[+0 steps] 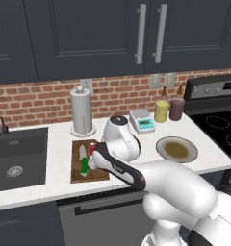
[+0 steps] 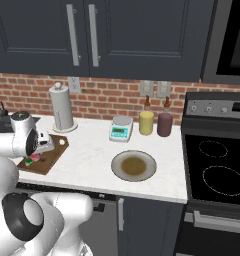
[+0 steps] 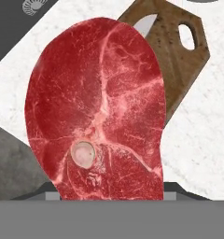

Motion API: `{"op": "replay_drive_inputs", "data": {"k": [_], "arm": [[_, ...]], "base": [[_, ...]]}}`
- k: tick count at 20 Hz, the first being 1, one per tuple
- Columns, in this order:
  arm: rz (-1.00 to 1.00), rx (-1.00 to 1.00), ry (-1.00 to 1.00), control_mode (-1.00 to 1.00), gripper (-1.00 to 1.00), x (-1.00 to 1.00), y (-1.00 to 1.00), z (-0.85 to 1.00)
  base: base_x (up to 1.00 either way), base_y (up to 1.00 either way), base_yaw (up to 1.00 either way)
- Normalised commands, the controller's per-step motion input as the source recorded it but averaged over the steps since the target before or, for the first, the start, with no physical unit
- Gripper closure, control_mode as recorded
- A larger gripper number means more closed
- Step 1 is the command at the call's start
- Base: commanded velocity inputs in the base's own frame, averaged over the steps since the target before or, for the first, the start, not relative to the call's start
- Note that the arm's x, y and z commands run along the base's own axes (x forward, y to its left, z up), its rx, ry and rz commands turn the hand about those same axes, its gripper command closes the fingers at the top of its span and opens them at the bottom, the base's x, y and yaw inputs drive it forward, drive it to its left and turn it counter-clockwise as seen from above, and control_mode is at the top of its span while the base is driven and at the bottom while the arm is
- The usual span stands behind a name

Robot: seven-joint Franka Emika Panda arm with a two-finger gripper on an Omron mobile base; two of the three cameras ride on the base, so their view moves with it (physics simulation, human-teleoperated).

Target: Pick up the knife from the drawer and place it on the cutting board. Then place the meat from the plate to the cutting board.

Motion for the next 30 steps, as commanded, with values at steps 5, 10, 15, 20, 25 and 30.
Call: {"op": "replay_drive_inputs", "data": {"k": [5,10,15,20,25,30], "arm": [[0.0,0.0,0.0,-1.0,1.0,0.19,0.0,0.0],[0.0,0.0,0.0,-1.0,1.0,0.15,0.0,-0.1],[0.0,0.0,0.0,-1.0,1.0,0.17,0.0,-0.3],[0.0,0.0,0.0,-1.0,1.0,0.15,0.0,-0.39],[0.0,0.0,0.0,-1.0,1.0,0.1,0.0,-0.23],[0.0,0.0,0.0,-1.0,1.0,0.13,0.14,-0.17]], "base": [[0.0,0.0,0.0],[0.0,0.0,0.0],[0.0,0.0,0.0],[0.0,0.0,0.0],[0.0,0.0,0.0],[0.0,0.0,0.0]]}}
